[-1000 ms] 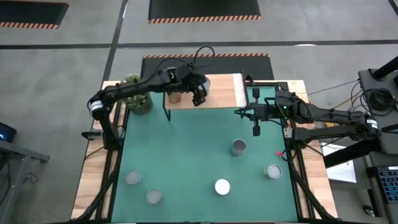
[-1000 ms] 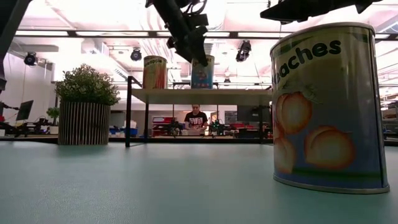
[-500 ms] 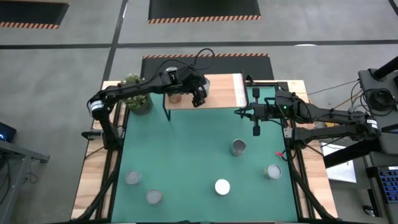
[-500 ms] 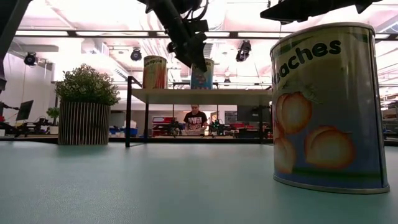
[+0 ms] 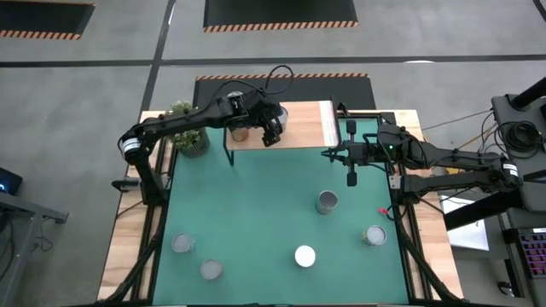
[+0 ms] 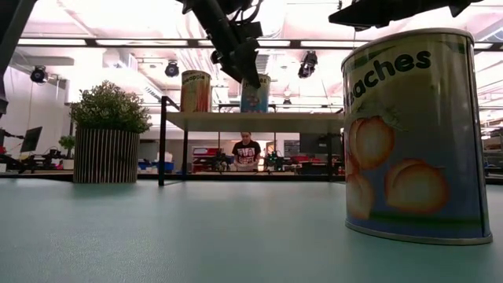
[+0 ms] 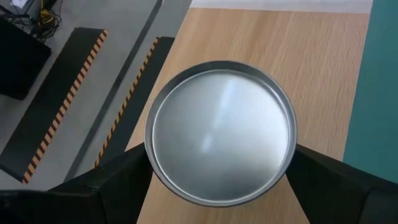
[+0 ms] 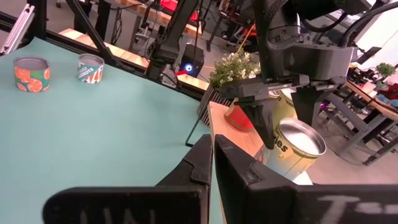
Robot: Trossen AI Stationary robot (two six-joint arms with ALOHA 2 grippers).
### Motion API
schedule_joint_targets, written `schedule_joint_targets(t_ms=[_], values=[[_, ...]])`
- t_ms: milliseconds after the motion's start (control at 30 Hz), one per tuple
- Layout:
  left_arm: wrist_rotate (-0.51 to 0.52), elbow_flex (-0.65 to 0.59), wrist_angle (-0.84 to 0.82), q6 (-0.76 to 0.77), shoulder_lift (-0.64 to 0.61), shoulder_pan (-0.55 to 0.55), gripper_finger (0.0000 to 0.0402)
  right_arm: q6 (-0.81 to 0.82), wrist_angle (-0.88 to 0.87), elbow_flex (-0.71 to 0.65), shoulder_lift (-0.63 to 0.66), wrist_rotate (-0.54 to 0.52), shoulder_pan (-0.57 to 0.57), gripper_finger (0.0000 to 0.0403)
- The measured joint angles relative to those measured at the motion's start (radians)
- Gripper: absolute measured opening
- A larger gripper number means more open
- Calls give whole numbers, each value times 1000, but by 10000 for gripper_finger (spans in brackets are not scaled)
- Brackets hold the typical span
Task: Pick and place cans onto a shelf
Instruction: Put the big canned cherries on the shelf
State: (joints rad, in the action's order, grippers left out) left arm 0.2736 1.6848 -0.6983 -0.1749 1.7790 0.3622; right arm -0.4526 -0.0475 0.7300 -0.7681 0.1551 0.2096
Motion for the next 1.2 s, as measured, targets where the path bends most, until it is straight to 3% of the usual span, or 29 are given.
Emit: schedule_joint_targets(t_ms=[800,933,1067,1200], values=[[-1,2,-7,-33,-71,0,327,0,0,0,0,0,0,9],[-54,-4,-17,-34,-131,-25,327,10,0,0,0,0,0,9],[-178,-76,30,-51,-230,-64,327,15,0,0,-5,0,0,9],[-206,-252,197,-52,-371,-112,327,33,18,0,-36,-40,0,9]])
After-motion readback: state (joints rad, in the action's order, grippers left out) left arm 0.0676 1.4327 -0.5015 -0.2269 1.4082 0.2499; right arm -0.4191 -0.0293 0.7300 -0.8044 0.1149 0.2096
